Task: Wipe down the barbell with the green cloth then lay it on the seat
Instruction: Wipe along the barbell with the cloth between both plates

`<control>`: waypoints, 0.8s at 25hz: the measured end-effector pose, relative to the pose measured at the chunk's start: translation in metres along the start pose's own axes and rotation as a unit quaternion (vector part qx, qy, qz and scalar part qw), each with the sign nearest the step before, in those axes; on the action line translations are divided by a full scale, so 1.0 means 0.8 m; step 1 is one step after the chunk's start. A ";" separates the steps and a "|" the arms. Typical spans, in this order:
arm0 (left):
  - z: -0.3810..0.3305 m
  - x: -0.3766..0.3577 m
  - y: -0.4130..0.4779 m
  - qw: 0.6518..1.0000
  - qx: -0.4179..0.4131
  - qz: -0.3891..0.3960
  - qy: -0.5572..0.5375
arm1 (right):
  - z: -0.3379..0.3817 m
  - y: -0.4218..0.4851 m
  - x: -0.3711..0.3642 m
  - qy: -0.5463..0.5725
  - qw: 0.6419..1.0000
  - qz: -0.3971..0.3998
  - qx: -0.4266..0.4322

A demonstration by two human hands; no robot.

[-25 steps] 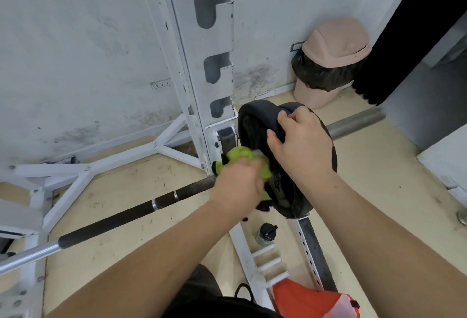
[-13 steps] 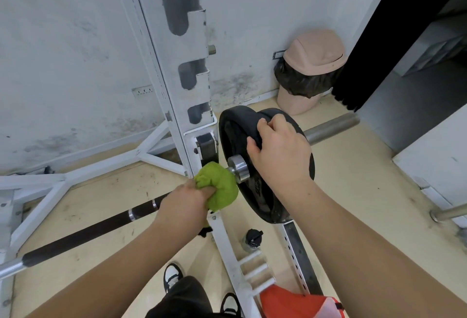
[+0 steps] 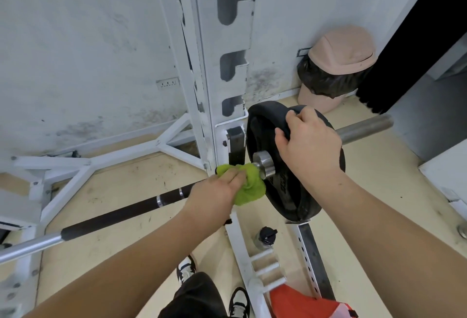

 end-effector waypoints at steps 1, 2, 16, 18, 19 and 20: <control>0.011 -0.001 -0.011 1.000 0.013 -0.004 0.012 | 0.000 0.000 0.001 0.001 1.000 0.001 -0.001; 0.018 -0.001 -0.016 0.999 0.031 -0.002 0.021 | 0.000 0.001 0.003 -0.002 1.000 0.002 -0.001; 0.014 0.017 -0.005 0.995 0.096 0.032 0.025 | 0.004 0.003 0.005 -0.016 1.000 0.014 0.022; 0.012 0.026 0.000 0.993 0.111 0.048 0.015 | 0.005 0.001 0.005 -0.022 0.999 0.015 0.027; 0.003 0.028 0.009 0.994 0.100 0.040 -0.011 | 0.005 0.001 0.005 -0.027 0.999 0.015 0.026; -0.011 0.026 0.017 0.996 0.076 0.022 -0.029 | 0.005 0.001 0.005 -0.029 0.999 0.014 0.025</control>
Point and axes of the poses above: each hand's wrist, its own y-axis towards the middle knuckle, its own x-axis out of the back of the hand, z = x × y, the point moved 1 cm from there along y, towards the middle knuckle, and after that the axes turned 1 degree about z, right-handed, at the moved point
